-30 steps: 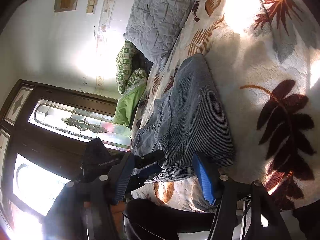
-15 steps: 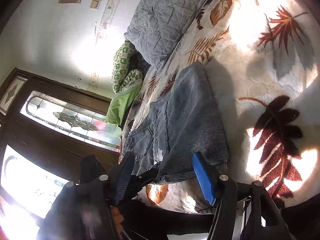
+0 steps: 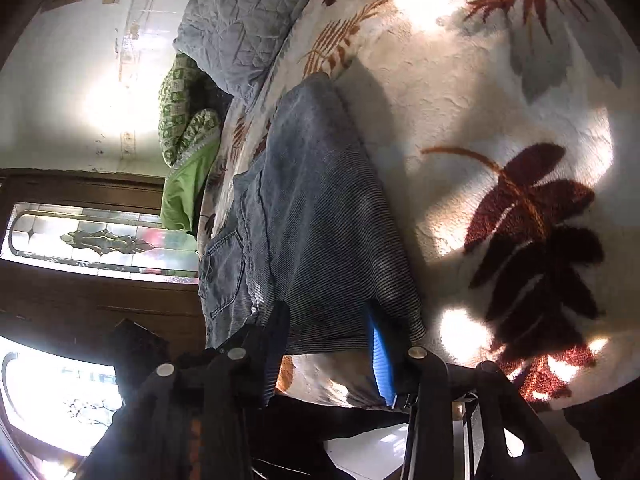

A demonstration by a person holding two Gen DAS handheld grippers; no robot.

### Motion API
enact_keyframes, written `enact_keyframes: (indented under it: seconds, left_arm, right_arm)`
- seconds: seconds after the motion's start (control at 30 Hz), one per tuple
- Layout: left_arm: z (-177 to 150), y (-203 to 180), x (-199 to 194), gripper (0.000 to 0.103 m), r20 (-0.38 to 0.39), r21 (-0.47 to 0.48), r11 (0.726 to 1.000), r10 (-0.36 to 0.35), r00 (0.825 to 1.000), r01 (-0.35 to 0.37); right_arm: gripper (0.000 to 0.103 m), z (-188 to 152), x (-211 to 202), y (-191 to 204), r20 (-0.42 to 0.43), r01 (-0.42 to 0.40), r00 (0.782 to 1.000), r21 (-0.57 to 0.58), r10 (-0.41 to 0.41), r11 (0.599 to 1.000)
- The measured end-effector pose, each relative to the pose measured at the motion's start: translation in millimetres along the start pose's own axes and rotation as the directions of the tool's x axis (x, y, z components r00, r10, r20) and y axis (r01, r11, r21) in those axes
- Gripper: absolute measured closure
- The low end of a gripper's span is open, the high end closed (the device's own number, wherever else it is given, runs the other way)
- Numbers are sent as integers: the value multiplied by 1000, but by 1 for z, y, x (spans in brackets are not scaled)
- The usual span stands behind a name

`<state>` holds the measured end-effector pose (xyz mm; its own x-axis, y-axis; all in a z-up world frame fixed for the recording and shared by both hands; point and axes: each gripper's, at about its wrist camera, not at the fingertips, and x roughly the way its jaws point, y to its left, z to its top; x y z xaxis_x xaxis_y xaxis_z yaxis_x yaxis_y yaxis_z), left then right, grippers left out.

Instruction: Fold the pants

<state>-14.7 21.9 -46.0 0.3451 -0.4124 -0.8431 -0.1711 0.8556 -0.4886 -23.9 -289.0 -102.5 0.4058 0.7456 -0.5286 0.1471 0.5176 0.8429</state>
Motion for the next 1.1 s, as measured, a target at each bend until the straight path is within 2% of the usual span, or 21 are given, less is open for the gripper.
enact_keyframes:
  seconds: [0.1, 0.17, 0.2, 0.27, 0.4, 0.5, 0.57, 0.63, 0.67, 0.83, 0.87, 0.9, 0.93, 1.0, 1.03, 1.1]
  left_arm:
    - [-2, -17, -20, 89, 80, 67, 998, -9, 997, 3]
    - [-2, -24, -23, 86, 118, 107, 994, 4, 993, -17]
    - [0, -24, -16, 83, 99, 108, 994, 6, 995, -17]
    - [-1, -11, 6, 83, 10, 62, 997, 45, 999, -45]
    - [4, 1, -2, 84, -1, 16, 1000, 18, 1000, -18]
    - [18, -7, -20, 82, 50, 35, 999, -13, 999, 11]
    - [36, -13, -22, 74, 69, 28, 999, -26, 997, 24]
    - [58, -20, -14, 48, 61, 28, 999, -36, 997, 34]
    - [70, -24, -7, 48, 55, 29, 999, -31, 998, 29]
    - [105, -26, 33, 48, 13, 12, 999, -52, 999, 52]
    - [106, -23, 44, 49, -10, 2, 1000, -23, 1000, 23]
    - [105, -18, 54, 61, -21, -15, 1000, 10, 1000, -10]
    - [104, -15, 56, 73, -2, -10, 1000, 29, 1000, -29]
    - [100, -15, 54, 75, 25, 19, 999, 46, 999, -47]
    - [100, -16, 54, 77, 28, 22, 998, 51, 998, -52]
    - [100, -16, 55, 80, 29, 20, 998, 61, 998, -62]
  right_arm:
    - [61, 2, 4, 7, -15, 47, 999, -42, -48, 998]
    - [61, 2, 4, 6, -17, 43, 999, -48, -44, 998]
    - [61, 2, 4, 3, -16, 33, 999, -42, -34, 999]
    - [61, 2, 3, 1, -14, 20, 1000, -32, -20, 999]
    - [61, 1, 2, 0, -14, 13, 1000, -34, -13, 999]
    - [61, 3, 3, 0, -17, 5, 1000, -23, -6, 1000]
    - [61, 3, 2, -1, -18, 1, 1000, -25, -1, 1000]
    - [61, 2, 1, -3, -18, -10, 1000, -21, 10, 1000]
    - [61, 2, 0, -3, -17, -16, 1000, -17, 15, 1000]
    - [54, 2, -3, 1, -22, -26, 999, -25, 26, 999]
    - [53, 3, -5, 6, -27, -20, 999, -49, 19, 999]
    - [53, 4, -8, 13, -26, -17, 1000, -77, 16, 997]
    - [53, 7, -14, 19, -18, -30, 999, -97, 29, 995]
    - [49, 22, -32, 31, 37, -54, 998, -120, 59, 991]
    - [41, 32, -41, 36, 80, -39, 996, -132, 49, 991]
    - [33, 59, -48, 44, 164, 48, 986, -152, -23, 987]
